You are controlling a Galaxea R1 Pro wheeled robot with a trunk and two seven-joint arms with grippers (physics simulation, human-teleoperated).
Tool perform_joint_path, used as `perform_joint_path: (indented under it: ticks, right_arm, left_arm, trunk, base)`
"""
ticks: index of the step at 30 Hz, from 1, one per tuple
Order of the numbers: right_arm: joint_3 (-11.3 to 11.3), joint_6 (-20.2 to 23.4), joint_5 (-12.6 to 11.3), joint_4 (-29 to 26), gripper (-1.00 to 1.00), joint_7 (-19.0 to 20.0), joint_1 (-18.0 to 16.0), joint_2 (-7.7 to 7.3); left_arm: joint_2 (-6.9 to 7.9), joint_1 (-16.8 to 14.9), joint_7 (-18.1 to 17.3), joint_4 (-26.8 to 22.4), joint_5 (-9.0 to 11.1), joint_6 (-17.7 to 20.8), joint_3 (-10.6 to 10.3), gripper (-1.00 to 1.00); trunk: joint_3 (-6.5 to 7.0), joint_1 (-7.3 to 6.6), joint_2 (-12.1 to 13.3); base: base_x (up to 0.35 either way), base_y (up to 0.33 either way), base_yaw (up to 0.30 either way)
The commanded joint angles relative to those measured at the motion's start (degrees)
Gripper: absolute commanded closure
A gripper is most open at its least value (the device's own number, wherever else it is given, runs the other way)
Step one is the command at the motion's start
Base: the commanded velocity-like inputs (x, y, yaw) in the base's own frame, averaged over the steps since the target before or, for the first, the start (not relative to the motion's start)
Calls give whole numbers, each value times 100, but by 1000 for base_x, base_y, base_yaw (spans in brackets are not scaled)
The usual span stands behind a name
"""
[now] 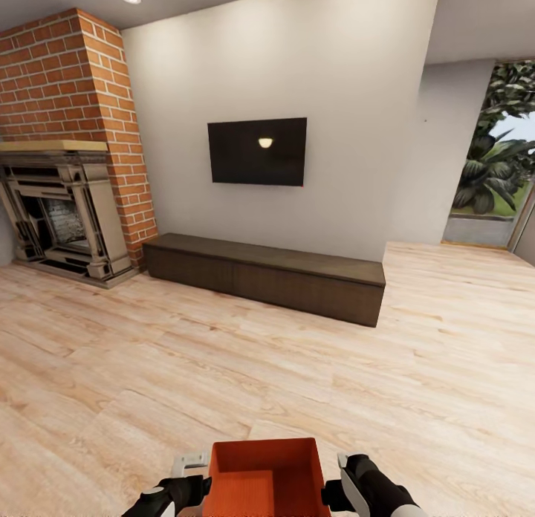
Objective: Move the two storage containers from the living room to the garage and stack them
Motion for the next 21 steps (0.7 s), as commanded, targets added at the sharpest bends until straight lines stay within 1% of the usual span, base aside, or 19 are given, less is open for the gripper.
perform_joint_path:
  ticks: [1,9,14,21]
  right_arm:
    - [7,33,3,-6,-100,-18,-1,4]
    - [7,33,3,0,-100,-19,-2,2]
    - [7,33,6,-3,-100,-21,-2,6]
    - [9,33,10,-7,-100,-25,-2,9]
  left_arm:
    - [4,-2,8,-10,56,33,-31,-100]
    - [6,-2,7,-6,56,65,7,-100]
    - [7,0,2,-2,56,54,15,-100]
    - [6,0,2,-1,55,89,18,-100]
  trunk:
    - [-6,-1,-3]
    - [-6,-1,-3]
    - [-96,109,-203]
    - [-96,109,-203]
  base:
    - [0,0,0]
    - [0,0,0]
    - [0,0,0]
    - [0,0,0]
